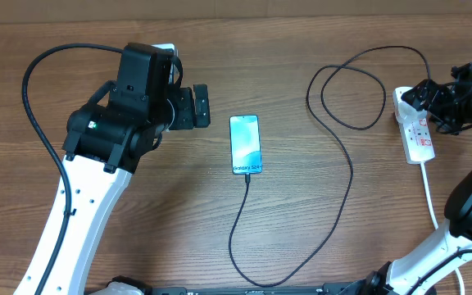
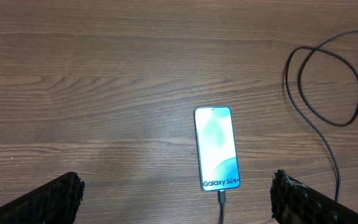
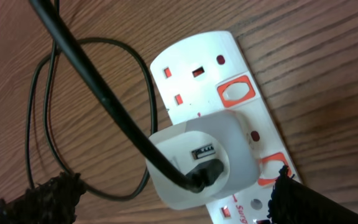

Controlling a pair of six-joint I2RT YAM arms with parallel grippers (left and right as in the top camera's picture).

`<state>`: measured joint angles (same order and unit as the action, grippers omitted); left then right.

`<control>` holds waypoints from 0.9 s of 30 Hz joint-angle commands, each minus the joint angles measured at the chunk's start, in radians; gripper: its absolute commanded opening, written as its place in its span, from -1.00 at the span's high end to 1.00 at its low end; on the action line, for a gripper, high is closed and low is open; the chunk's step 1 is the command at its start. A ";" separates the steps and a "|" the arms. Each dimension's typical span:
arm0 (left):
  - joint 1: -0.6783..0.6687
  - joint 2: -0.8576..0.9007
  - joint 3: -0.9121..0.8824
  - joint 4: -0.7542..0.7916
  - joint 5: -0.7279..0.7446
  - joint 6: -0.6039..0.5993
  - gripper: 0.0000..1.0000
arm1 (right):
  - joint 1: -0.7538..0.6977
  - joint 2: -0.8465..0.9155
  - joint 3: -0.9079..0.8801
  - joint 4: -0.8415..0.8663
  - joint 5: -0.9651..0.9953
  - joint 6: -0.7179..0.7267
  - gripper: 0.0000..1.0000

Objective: Plug charger to phone and switch on socket

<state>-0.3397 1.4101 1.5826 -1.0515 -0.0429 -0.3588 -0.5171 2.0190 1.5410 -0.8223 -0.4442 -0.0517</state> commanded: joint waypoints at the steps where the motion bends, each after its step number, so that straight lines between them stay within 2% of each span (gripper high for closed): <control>1: 0.003 0.003 -0.001 0.001 -0.016 0.023 -1.00 | -0.002 -0.005 -0.039 0.036 0.005 -0.002 -1.00; 27: 0.003 0.003 -0.001 0.001 -0.016 0.023 -1.00 | 0.001 0.080 -0.055 0.103 -0.031 0.047 -1.00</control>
<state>-0.3397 1.4101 1.5826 -1.0515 -0.0429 -0.3584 -0.5201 2.0758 1.4914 -0.7113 -0.4465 -0.0181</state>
